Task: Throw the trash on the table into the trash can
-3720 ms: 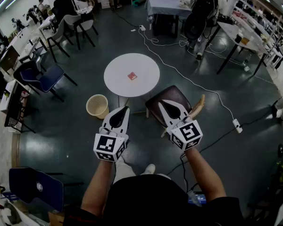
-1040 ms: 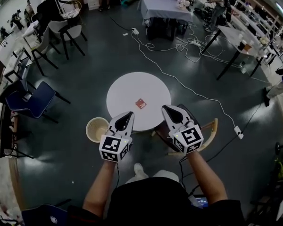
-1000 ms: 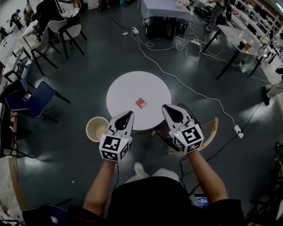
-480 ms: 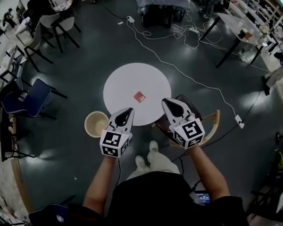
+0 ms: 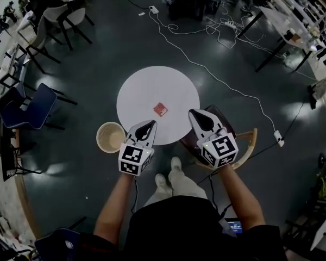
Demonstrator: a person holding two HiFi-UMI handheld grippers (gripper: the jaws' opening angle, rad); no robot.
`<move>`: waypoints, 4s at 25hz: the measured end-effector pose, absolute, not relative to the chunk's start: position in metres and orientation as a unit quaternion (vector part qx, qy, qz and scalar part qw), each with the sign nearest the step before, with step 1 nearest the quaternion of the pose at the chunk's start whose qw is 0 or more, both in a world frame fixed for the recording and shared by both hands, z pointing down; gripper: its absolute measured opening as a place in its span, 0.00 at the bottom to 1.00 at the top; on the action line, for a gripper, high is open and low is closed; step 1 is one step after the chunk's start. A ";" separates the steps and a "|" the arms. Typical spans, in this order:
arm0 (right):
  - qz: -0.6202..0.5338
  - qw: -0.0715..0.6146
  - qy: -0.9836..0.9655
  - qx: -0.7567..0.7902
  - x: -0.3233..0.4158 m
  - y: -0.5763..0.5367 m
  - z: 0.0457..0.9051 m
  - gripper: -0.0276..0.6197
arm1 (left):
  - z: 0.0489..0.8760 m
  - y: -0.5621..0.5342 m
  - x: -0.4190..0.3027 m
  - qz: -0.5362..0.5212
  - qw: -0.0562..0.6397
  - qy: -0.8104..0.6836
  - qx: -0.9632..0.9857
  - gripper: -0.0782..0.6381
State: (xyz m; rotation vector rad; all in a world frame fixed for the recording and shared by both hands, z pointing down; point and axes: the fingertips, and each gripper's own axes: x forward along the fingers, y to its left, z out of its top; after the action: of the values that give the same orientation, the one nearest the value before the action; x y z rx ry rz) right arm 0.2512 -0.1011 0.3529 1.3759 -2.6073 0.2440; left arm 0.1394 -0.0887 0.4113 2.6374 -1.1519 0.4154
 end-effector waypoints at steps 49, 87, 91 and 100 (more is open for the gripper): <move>0.229 0.130 -0.867 0.423 0.286 -0.223 0.559 0.07 | 0.705 -0.243 0.183 0.391 0.195 -0.368 0.821 0.61; 0.266 0.143 -0.859 0.413 0.305 -0.226 0.597 0.07 | 0.750 -0.259 0.201 0.471 0.213 -0.346 0.783 0.18; 0.263 0.142 -0.860 0.414 0.307 -0.228 0.594 0.07 | 0.740 -0.261 0.204 0.466 0.204 -0.340 0.791 0.17; 0.252 0.135 -0.865 0.413 0.307 -0.228 0.575 0.07 | 0.708 -0.262 0.207 0.444 0.201 -0.351 0.800 0.17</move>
State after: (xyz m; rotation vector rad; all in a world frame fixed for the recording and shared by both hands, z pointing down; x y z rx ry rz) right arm 0.3070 -0.2282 0.5746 1.1962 -2.5052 0.7314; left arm 0.2067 -0.2615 0.7079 2.2342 -0.9810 1.2404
